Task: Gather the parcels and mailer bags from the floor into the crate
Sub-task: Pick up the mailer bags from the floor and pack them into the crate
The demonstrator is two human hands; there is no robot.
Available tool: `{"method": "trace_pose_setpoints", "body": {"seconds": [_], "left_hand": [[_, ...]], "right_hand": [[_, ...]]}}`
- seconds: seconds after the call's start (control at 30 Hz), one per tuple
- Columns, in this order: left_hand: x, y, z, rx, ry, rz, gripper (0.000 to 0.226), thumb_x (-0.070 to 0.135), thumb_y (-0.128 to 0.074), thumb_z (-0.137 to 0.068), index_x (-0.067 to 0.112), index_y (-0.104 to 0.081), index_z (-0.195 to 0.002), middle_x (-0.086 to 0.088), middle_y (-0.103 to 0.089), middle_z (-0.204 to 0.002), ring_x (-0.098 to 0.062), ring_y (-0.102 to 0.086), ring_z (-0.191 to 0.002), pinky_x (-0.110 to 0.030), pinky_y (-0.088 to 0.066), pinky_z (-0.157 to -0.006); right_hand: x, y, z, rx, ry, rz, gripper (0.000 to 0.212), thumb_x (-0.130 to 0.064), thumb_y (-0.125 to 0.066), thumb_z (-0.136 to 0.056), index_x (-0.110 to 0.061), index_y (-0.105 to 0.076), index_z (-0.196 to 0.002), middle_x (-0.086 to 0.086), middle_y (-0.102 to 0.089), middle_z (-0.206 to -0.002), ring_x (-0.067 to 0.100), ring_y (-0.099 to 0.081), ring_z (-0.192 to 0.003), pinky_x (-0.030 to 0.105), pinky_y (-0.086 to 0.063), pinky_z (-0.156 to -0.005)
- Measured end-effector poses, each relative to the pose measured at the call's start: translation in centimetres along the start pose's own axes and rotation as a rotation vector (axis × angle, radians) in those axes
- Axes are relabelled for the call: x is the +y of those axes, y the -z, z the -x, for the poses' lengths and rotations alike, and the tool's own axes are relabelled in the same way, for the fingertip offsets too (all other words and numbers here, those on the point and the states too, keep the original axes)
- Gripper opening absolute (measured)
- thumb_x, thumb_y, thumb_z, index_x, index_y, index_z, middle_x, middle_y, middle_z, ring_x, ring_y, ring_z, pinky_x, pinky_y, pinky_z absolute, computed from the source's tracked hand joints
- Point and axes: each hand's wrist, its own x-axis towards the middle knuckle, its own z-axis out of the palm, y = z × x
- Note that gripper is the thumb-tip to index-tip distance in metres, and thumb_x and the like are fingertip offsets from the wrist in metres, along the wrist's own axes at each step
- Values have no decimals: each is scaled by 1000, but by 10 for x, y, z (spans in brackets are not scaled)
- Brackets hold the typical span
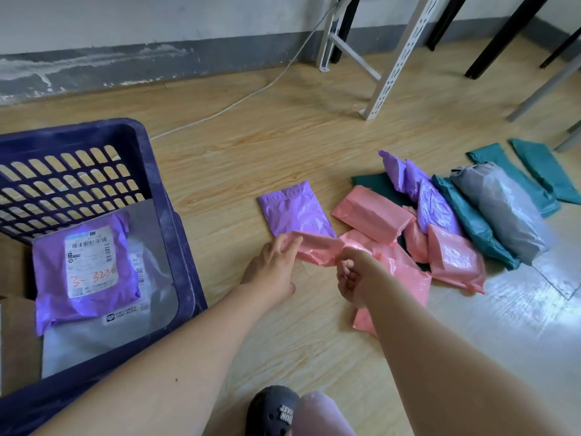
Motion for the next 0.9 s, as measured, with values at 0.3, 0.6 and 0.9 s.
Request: {"method": "trace_pose_setpoints", "body": {"seconds": [0.3,0.6,0.9], "left_hand": [[26,80,24,145,-70,14,79,31,-67,-83,23,-21,-147,-1,-20,-149,-24,-32,-134,-38,-42,-99],[38,159,86,509,-75,77,20,23,-53,-91,12,-47,-106,-7,-56,-109,-32,-56,-99,-34,-37,-69],[-1,216,157,768,241,616,13,20,-46,-96,13,-47,-86,5,-47,-73,-13,-44,-61,-25,-27,-49]], "right_hand": [[-64,-12,106,-43,138,179,18,-12,-55,-73,-15,-46,-58,-6,-42,-34,5,-37,-22,7,-29,-32],[-80,-50,218,-127,412,205,11,-11,-51,-68,-14,-44,-61,-6,-38,-30,7,-30,-24,7,-26,-33],[-35,-96,265,-137,786,91,14,-9,-54,-80,-12,-54,-66,3,-55,-58,10,-37,-36,16,-29,-38]]}}
